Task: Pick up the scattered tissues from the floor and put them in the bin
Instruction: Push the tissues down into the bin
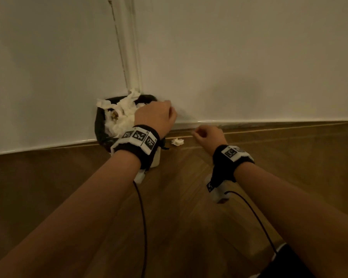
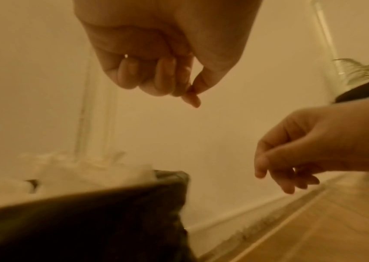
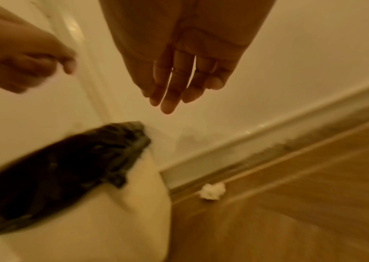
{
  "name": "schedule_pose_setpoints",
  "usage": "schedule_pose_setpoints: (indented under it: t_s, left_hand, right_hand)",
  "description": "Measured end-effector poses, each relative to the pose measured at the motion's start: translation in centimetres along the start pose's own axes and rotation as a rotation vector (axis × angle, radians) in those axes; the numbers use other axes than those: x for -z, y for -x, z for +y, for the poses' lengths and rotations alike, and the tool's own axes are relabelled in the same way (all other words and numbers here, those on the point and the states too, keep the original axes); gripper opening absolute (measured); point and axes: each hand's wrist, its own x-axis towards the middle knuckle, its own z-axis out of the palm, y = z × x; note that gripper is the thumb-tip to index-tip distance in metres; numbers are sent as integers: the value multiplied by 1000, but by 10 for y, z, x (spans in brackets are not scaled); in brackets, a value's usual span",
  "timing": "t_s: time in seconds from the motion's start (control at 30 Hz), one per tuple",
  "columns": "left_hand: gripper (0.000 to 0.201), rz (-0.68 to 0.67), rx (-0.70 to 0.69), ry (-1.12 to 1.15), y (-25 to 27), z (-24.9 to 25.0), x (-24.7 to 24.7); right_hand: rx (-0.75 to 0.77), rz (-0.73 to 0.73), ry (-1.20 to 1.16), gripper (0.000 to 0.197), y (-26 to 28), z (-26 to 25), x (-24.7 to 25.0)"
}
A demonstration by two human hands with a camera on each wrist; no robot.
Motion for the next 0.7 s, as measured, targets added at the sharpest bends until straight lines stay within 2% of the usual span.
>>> schedule_pose_setpoints:
  t_s: [0.1, 0.17, 0.23, 0.37, 0.5, 0.7]
  left_hand:
    - [29, -110, -127, 13, 6, 29, -30]
    - [28, -216, -164, 37, 10, 44, -54]
    - [24, -332, -162, 78, 14, 52, -79]
    - [24, -518, -106, 127, 22, 56, -126]
    - [25, -552, -30, 199, 31, 47, -163]
    - [41, -500, 164, 229, 41, 26, -201]
  right_hand:
    - [-167, -38, 2, 9, 17, 60, -8]
    - [-289, -91, -11, 8, 33, 95, -18]
    - [-387, -151, -31, 8, 49, 124, -30]
    - [-507, -281, -16, 20, 78, 165, -51]
    - [-474, -330, 27, 38, 97, 184, -69]
    - [-379, -152, -31, 35, 105, 190, -91]
